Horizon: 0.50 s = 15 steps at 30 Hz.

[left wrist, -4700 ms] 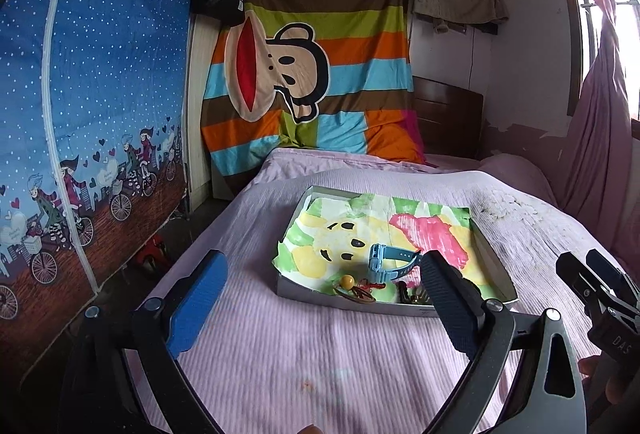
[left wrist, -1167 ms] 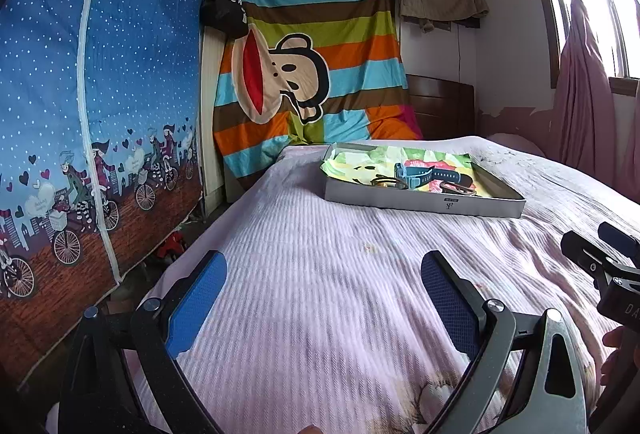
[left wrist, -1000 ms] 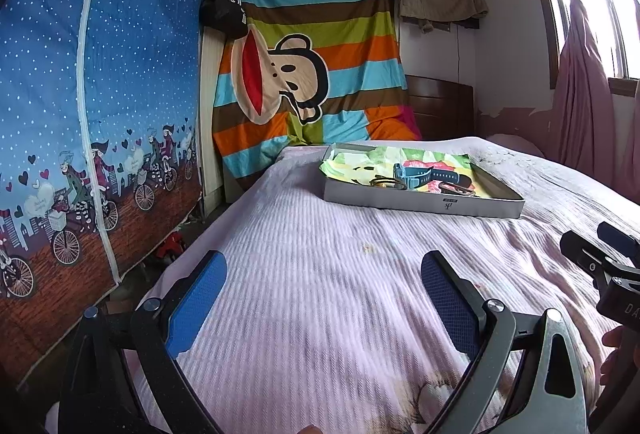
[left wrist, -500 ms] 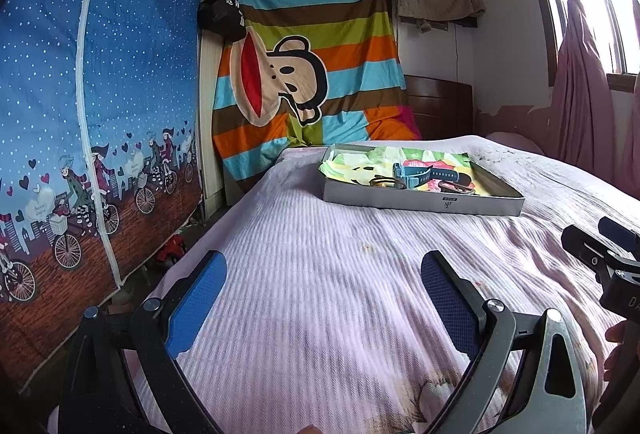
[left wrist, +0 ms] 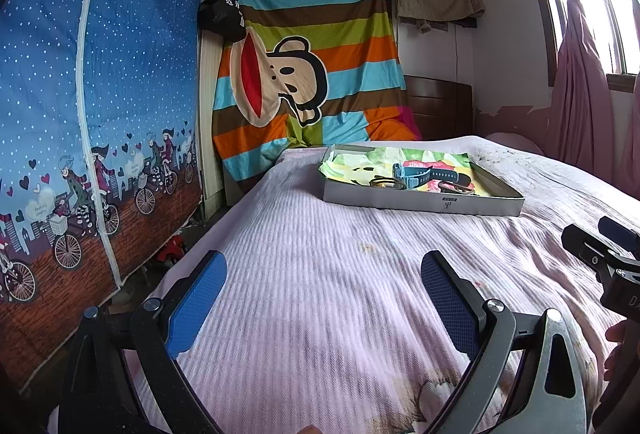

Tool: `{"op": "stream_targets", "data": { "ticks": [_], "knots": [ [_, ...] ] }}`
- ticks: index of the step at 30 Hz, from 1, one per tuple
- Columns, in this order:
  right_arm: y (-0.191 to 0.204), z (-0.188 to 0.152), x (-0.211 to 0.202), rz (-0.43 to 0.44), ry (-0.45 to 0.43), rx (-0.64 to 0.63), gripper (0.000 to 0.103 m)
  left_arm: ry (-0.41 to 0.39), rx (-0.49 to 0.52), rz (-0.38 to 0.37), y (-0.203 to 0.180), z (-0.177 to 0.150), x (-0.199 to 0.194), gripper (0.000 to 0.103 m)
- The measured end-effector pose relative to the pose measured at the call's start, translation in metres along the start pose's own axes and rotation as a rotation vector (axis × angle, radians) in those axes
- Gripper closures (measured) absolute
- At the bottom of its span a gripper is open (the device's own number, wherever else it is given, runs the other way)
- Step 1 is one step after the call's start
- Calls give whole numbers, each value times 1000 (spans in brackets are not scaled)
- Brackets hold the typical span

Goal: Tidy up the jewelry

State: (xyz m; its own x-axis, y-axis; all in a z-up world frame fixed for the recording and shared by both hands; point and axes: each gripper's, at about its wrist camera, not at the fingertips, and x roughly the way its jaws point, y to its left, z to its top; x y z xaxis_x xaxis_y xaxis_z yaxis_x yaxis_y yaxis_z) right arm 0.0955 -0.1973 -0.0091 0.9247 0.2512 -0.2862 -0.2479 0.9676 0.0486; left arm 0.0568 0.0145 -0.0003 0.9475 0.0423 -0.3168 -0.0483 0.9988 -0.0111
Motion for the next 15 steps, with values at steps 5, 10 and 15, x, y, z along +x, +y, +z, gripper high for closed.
{"op": "stream_targets", "data": {
  "ticks": [5, 10, 15],
  "knots": [
    [0, 0, 0, 1, 0, 0, 0, -1, 0, 0, 0, 0, 0, 8],
    [0, 0, 0, 1, -1, 0, 0, -2, -2, 0, 1, 0, 0, 8],
    [0, 0, 0, 0, -1, 2, 0, -2, 0, -1, 1, 0, 0, 8]
  ]
}}
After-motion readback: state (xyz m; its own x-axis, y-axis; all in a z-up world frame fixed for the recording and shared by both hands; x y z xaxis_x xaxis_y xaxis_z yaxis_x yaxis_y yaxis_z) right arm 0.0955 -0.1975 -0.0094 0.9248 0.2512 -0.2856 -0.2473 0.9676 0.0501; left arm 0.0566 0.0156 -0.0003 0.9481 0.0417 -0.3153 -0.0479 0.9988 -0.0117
